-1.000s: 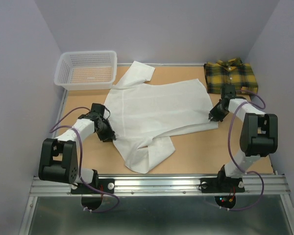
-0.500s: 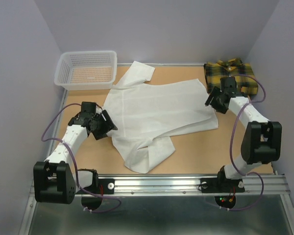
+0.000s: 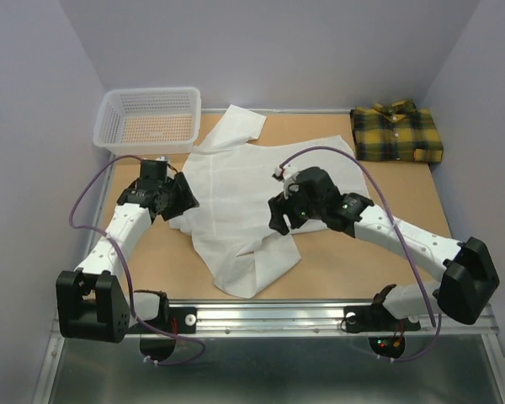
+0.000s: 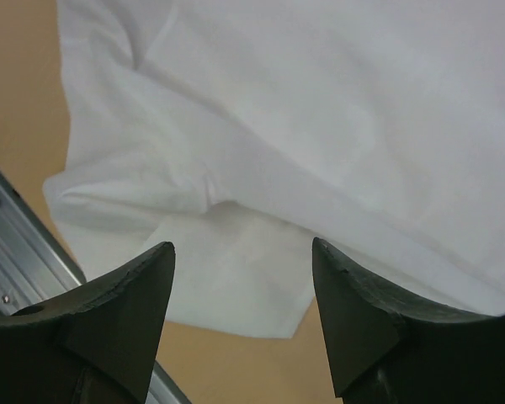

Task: Fold and stack the long sleeve shirts
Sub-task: Fold the shirt

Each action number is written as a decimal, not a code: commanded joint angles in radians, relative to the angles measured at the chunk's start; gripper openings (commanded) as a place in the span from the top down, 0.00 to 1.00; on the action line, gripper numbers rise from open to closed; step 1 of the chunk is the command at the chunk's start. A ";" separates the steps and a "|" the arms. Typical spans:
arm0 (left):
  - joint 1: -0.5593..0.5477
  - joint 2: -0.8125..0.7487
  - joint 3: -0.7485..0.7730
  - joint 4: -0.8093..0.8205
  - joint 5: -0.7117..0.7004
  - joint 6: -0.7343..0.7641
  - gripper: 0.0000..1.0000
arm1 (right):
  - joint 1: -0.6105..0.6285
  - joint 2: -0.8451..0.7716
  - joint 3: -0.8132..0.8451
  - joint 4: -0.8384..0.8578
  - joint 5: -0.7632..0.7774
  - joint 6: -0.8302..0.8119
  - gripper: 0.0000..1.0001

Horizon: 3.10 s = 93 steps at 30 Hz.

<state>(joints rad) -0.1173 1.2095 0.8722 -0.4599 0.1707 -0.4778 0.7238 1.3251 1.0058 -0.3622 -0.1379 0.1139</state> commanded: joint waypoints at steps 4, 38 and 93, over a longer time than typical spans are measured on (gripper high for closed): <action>-0.064 0.051 0.017 0.070 -0.016 0.022 0.34 | 0.184 0.048 -0.096 0.028 -0.010 0.036 0.29; -0.076 -0.173 -0.253 0.351 -0.223 0.076 0.01 | 0.210 0.307 -0.180 0.120 0.322 0.167 0.65; -0.105 0.082 -0.257 0.236 -0.017 -0.068 0.17 | 0.172 0.229 0.794 -0.136 0.597 -0.046 0.99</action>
<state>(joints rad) -0.2474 1.3155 0.6342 -0.1852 0.1562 -0.5404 0.9218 1.5543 1.6966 -0.6102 0.3946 0.1036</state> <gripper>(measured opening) 0.829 0.019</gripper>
